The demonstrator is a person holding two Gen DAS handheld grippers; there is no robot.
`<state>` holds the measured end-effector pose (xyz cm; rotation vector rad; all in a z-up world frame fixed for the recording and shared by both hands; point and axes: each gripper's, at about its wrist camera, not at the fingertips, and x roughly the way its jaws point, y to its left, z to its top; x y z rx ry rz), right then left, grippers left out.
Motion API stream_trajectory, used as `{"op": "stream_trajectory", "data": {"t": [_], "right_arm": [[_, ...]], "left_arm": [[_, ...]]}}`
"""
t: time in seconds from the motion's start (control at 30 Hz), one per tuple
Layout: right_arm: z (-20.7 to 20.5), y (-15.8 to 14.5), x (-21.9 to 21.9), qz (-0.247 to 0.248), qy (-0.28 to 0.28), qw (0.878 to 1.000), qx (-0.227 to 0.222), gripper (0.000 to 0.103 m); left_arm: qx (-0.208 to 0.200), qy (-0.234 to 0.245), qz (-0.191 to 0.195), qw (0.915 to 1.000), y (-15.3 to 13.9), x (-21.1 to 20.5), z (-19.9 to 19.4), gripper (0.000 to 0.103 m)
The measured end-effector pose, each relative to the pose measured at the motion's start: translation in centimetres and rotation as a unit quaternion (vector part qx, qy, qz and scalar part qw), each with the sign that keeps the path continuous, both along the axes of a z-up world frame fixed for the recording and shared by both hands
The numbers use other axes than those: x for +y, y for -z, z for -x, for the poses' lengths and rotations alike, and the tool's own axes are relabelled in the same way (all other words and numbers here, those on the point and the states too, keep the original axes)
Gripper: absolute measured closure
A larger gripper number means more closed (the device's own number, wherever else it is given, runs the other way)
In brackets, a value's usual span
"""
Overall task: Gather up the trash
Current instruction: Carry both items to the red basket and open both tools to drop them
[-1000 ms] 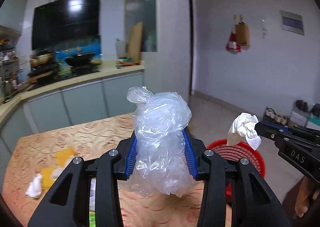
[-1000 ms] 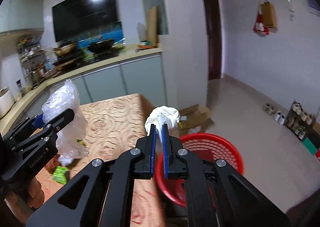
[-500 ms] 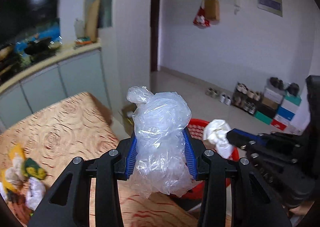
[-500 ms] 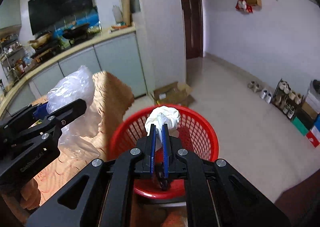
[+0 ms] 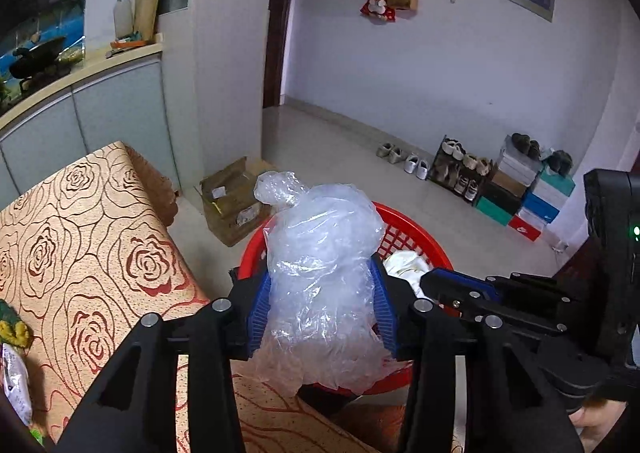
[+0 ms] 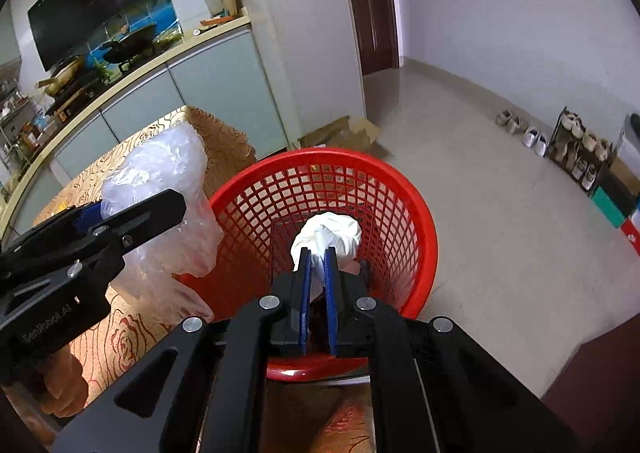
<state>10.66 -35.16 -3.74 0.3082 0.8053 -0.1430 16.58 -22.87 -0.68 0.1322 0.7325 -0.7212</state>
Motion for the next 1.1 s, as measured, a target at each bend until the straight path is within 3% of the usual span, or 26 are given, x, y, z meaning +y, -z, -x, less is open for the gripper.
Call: {"op": "stream_trajectory", "data": {"t": [0.3,0.4,0.73,1.1], "right_arm": [[0.7,-0.7,0.3,-0.008,0.002,1.000,-0.009,0.090],[1.1,-1.3,0.3,-0.006,0.004,1.000,-0.017,0.083],[2.3,-4.5,2.2,0.021,0.000,0.998,-0.062,0.077],[2.6,-7.5,5.8,0.033,-0.029,0.993,-0.107,0.074]], "left_arm": [[-0.006,-0.006,0.006,0.9999,-0.5,0.9,0.0,0.037],[-0.012,-0.014,0.010,0.9998,-1.0,1.6,0.2,0.035],[-0.053,-0.072,0.017,0.9959,-3.3,6.1,1.0,0.034],[-0.110,-0.149,0.020,0.9825,-6.4,12.2,3.2,0.030]]}}
